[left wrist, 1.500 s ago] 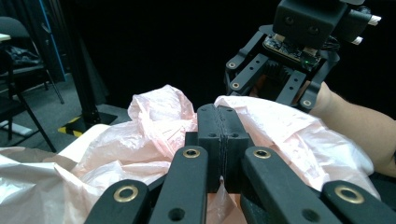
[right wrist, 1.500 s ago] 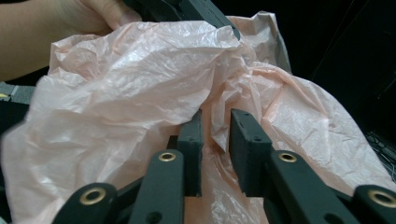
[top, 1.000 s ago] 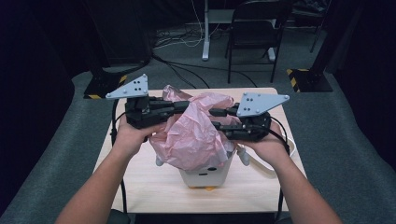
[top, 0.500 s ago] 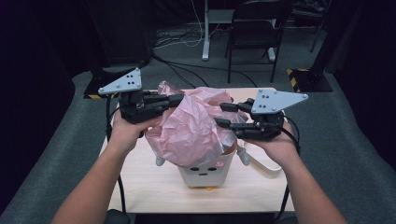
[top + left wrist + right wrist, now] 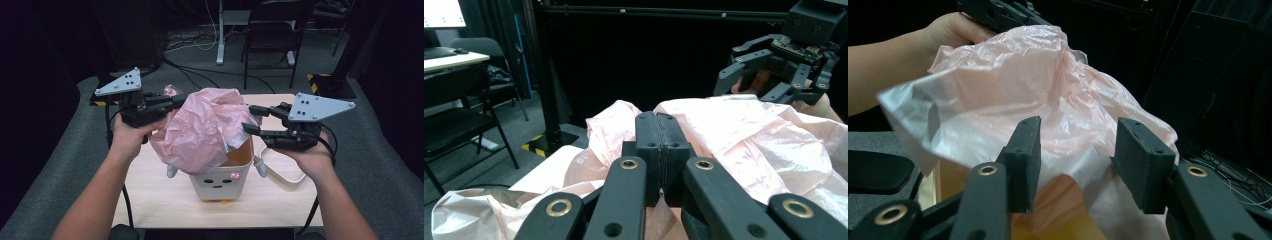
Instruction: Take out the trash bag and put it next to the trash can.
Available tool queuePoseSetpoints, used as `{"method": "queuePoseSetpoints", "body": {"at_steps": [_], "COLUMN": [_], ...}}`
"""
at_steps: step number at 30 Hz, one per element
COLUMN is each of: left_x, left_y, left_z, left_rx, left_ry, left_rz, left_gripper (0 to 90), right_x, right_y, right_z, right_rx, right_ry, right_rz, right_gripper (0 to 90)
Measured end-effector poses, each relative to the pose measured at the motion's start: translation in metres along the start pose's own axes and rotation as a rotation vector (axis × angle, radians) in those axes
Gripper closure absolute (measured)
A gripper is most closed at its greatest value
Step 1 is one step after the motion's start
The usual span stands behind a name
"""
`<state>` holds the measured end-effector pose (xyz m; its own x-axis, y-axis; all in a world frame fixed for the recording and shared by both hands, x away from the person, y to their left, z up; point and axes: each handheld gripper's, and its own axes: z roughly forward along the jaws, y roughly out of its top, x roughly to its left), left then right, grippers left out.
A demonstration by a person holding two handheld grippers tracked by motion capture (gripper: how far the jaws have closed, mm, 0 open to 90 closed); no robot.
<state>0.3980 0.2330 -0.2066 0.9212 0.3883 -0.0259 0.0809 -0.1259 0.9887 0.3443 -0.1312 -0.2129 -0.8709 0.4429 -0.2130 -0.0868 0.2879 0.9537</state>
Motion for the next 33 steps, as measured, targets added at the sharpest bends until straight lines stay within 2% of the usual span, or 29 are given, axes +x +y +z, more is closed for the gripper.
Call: {"method": "queuePoseSetpoints", "body": {"at_steps": [11, 16, 24, 33], "left_x": [0.01, 0.011, 0.012, 0.01], "left_y": [0.001, 0.002, 0.001, 0.003], "left_z": [-0.018, -0.027, -0.036, -0.046], "left_rx": [-0.044, -0.064, -0.067, -0.068], "left_ry": [0.041, 0.056, 0.077, 0.098], "left_rz": [-0.023, -0.026, -0.02, -0.009], "left_gripper": [89.9, 89.8, 89.8, 89.8], "right_x": [-0.001, 0.0, 0.002, 0.005], "right_y": [-0.007, -0.011, -0.019, -0.021], "right_z": [-0.005, -0.003, 0.011, 0.032], "right_rx": [0.011, 0.017, 0.038, 0.058], "right_ry": [-0.015, -0.008, 0.015, 0.056], "right_rz": [0.004, 0.009, 0.025, 0.031], "right_gripper": [51.6, 51.0, 50.1, 48.6]}}
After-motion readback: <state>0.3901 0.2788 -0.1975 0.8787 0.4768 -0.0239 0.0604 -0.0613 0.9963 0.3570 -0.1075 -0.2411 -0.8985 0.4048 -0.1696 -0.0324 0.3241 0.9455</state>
